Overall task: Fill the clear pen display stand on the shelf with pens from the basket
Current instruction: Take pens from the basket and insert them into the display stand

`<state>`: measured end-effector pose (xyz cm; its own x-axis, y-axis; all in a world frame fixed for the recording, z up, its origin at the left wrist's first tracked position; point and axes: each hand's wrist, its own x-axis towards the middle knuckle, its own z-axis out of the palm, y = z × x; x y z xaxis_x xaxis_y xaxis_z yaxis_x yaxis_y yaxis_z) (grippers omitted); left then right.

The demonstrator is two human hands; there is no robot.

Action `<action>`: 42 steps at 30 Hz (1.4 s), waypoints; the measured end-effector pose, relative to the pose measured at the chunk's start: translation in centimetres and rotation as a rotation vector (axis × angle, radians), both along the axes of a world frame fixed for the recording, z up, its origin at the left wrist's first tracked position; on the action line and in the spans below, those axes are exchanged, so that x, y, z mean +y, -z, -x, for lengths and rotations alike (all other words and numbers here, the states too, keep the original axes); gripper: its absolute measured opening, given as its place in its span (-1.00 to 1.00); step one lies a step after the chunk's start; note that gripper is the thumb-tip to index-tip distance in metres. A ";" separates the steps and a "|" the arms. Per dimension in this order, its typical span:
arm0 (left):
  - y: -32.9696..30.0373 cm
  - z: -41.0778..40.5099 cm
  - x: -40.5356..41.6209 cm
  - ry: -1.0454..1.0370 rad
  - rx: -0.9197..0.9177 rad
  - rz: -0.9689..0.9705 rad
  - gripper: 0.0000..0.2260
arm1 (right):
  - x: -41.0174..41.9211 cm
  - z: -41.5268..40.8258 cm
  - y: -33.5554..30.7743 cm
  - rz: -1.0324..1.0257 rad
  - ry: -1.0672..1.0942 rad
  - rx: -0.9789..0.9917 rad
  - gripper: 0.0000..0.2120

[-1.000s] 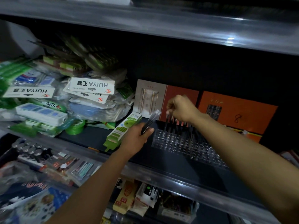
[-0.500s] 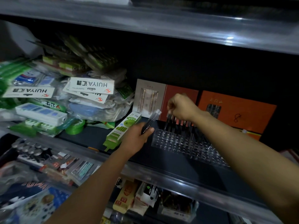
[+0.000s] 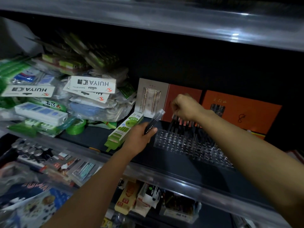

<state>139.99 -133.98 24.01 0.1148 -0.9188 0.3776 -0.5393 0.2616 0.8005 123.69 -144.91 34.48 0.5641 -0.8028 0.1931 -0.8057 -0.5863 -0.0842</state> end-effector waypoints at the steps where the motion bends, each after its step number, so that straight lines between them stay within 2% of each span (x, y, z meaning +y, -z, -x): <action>1: 0.0 0.0 0.0 0.000 0.003 0.000 -0.81 | 0.0 0.0 0.1 0.002 -0.003 0.004 -0.81; 4: 0.0 0.0 0.0 -0.005 -0.002 0.001 -0.80 | 0.1 -0.1 0.4 -0.032 -0.019 0.001 -0.87; 8: 0.1 0.1 -0.1 -0.012 -0.013 -0.004 -0.83 | 0.5 -0.3 0.5 -0.022 -0.054 -0.010 -0.83; 12: 0.4 0.3 -0.2 -0.007 0.007 0.000 -0.83 | 0.4 -0.3 0.5 -0.006 -0.075 0.006 -0.91; 16: 0.4 0.3 0.0 -0.001 0.015 0.006 -0.82 | 0.8 0.3 0.3 -0.013 -0.082 -0.001 -0.80; 22: 0.2 0.2 0.4 0.021 0.054 -0.013 -0.85 | 3.0 1.0 -1.5 -0.110 -0.150 -0.211 -0.72; 24: -0.1 0.4 0.6 0.024 0.071 -0.005 -0.86 | 3.8 1.0 -2.0 -0.200 -0.200 -0.274 -0.74; 28: -0.9 1.2 1.1 0.094 0.127 0.006 -0.84 | 4.9 0.8 -2.3 -0.325 -0.296 -0.276 -0.85; 36: -1.7 1.8 2.3 0.153 0.209 -0.040 -0.81 | 5.9 1.2 -2.5 -0.348 -0.289 -0.371 -0.95; 42: -1.8 1.8 2.5 0.131 0.181 -0.033 -0.79 | 6.4 1.7 -2.8 -0.364 -0.286 -0.457 -0.91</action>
<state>138.21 -131.45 25.81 0.0568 -0.9417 0.3316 -0.3491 0.2925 0.8903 121.97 -138.49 37.25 0.6905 -0.6927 0.2083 -0.4578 -0.6415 -0.6156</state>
